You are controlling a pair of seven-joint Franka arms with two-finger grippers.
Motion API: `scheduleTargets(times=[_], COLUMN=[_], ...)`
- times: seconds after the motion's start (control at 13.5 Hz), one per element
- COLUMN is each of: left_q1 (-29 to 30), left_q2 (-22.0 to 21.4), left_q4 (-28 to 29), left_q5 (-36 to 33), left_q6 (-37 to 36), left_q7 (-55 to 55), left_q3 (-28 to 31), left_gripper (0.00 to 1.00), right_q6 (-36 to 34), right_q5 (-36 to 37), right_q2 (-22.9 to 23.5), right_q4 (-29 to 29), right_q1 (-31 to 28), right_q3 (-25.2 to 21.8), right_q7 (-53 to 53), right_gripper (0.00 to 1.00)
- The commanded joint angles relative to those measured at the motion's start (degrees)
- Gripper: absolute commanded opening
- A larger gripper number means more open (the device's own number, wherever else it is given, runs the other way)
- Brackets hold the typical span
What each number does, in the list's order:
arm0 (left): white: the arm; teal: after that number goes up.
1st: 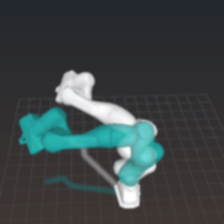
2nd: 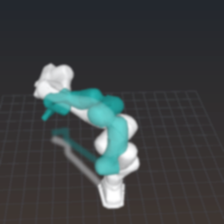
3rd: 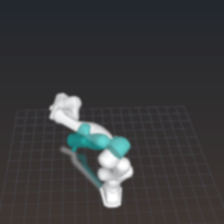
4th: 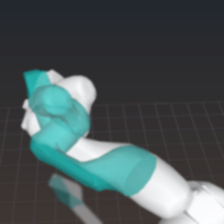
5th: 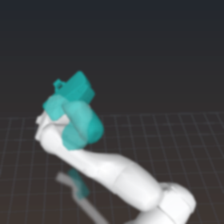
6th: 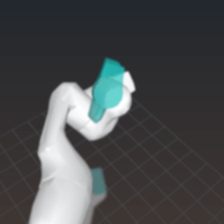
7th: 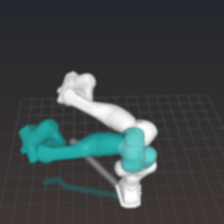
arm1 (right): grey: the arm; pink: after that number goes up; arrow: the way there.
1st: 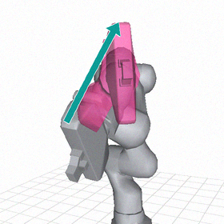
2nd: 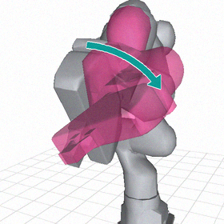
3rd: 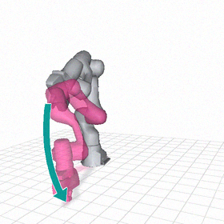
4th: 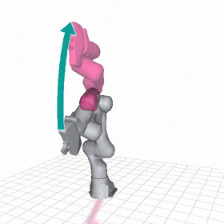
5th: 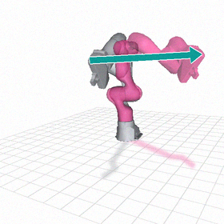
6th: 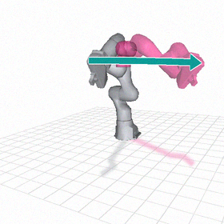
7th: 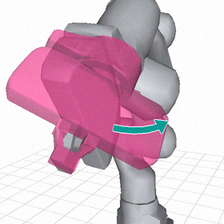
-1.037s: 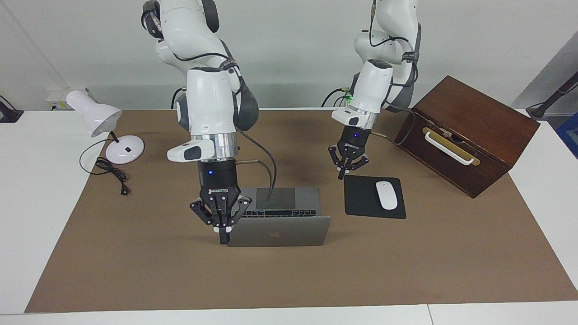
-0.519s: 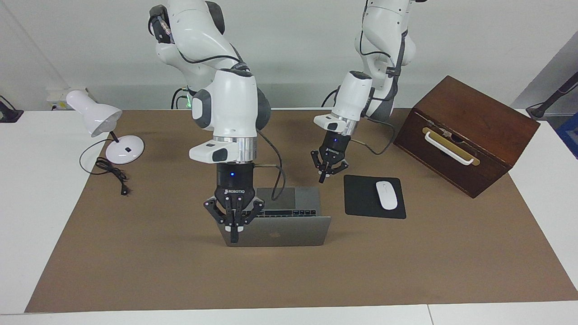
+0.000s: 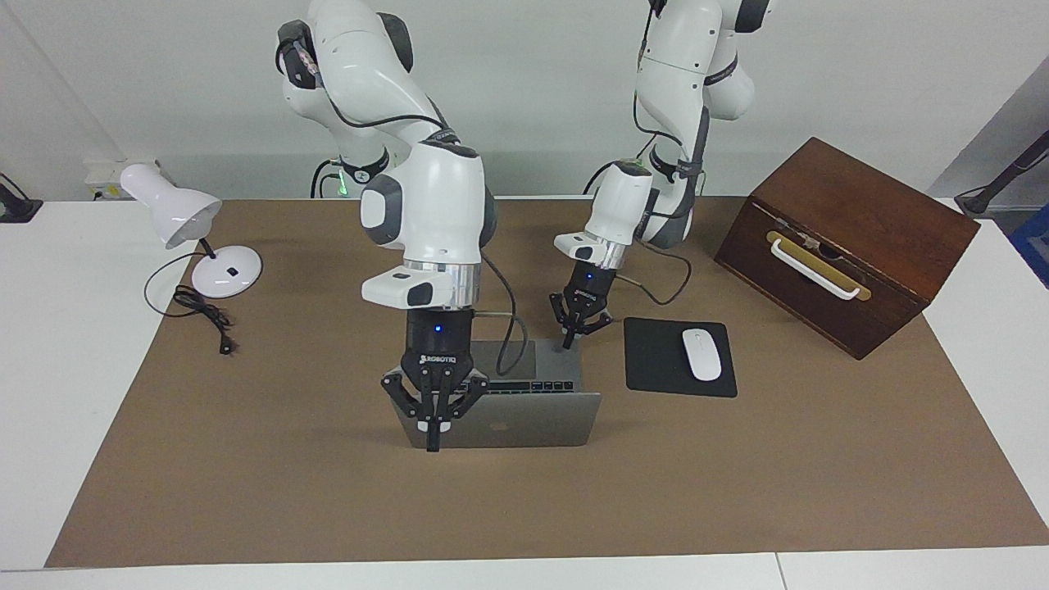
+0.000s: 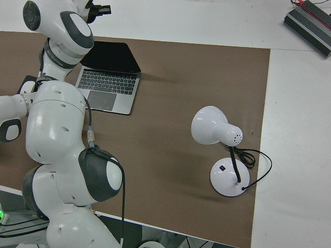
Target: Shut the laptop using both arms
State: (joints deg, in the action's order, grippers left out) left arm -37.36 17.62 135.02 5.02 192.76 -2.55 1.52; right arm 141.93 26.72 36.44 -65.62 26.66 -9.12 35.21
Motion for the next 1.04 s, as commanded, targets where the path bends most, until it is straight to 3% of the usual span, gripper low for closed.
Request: scheduleTargets(times=[0.0,0.74,0.96], left_q1=[-1.40,-1.05,-0.70], left_q2=[0.39,2.06,2.50], left_q4=[0.07,-0.11,-0.11], left_q5=[0.70,0.43,0.43], left_q6=[1.39,1.39,1.47], left_q7=[-1.40,-5.52,-7.46], left_q3=[1.03,1.03,1.03], left_gripper=[0.00,0.00,0.00], right_q6=[-1.83,-6.04,-6.75], right_q5=[1.58,0.61,-2.63], right_q2=[3.11,3.82,4.25], right_q4=[5.32,5.50,5.50], right_q1=[0.06,-0.03,-0.03], right_q3=[0.15,4.64,5.17], right_q7=[3.45,9.18,9.18], right_gripper=[0.00,0.00,0.00])
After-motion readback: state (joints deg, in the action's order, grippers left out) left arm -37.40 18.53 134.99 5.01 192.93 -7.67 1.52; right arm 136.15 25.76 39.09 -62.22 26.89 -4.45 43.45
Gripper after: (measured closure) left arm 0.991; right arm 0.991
